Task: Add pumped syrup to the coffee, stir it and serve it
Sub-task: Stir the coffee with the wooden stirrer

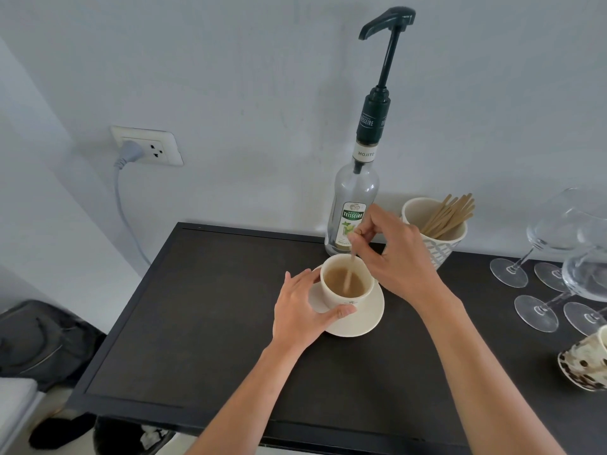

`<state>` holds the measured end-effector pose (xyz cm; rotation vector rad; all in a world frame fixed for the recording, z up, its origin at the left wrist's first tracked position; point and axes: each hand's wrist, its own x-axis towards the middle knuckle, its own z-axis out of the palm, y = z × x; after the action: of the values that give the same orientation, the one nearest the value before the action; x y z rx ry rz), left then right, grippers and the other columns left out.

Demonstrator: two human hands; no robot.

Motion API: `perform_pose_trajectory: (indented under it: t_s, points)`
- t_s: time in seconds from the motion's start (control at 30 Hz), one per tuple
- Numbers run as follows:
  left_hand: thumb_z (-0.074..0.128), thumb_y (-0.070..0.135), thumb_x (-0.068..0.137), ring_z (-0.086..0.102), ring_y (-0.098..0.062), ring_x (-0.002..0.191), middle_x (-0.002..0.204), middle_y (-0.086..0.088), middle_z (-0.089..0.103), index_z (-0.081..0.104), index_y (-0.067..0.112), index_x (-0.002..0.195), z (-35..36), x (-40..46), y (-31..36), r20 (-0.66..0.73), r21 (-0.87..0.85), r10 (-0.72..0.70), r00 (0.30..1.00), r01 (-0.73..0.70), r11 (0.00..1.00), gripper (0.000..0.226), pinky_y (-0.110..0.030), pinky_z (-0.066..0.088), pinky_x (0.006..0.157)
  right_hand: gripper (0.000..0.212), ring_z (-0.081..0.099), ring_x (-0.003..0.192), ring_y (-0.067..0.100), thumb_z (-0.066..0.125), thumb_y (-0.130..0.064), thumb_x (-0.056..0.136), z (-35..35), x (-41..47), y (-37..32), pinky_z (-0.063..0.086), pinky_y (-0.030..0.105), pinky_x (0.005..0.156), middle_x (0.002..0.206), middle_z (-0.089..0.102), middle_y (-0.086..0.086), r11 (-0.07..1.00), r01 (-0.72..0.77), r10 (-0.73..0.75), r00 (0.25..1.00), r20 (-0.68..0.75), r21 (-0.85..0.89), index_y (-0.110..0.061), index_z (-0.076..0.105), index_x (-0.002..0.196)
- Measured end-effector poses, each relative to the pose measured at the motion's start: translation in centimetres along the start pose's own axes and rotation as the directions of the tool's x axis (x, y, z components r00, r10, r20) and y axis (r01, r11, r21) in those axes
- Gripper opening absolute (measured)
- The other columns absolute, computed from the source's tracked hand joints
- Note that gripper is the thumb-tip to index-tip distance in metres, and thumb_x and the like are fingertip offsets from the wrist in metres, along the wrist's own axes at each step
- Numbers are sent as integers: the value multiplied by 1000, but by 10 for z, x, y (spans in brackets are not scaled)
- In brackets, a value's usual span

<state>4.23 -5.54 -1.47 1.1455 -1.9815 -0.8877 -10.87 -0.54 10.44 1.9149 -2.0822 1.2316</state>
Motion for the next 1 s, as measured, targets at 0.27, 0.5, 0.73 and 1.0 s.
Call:
perform_pose_trajectory:
  t_s: [0.27,0.5,0.73,1.0]
  points:
    - [68,80,53,-2,31,112,133,6,58,59,26,126,0,0,0,1,5,-5,1000,5,1000,92,-51,29,115,16,61,74,21,69,-10,90,0,1,0,50,36,69,72,63,0,1000,23,-23,1000,18,13,-10,55,81]
    - [67,80,52,-6,37,107,133,5,57,59,24,127,-1,0,3,7,2,-3,1000,3,1000,94,-51,28,115,20,56,72,14,69,-5,89,-2,1,0,48,26,69,69,59,-4,1000,16,-16,1000,8,-12,-12,52,80]
    - [68,79,52,-2,32,110,132,5,59,60,24,125,-2,-1,3,2,-3,4,1000,-4,1000,92,-51,29,114,16,53,67,20,67,-4,89,-1,2,4,49,34,66,68,57,1,993,54,-54,999,-1,-104,-8,53,81]
    - [70,76,54,-3,34,110,131,5,59,60,24,126,0,0,1,-10,3,7,1000,-7,1000,89,-52,30,114,18,52,66,23,65,-3,89,1,1,4,49,43,65,66,55,2,991,50,-53,998,-22,-122,-11,50,81]
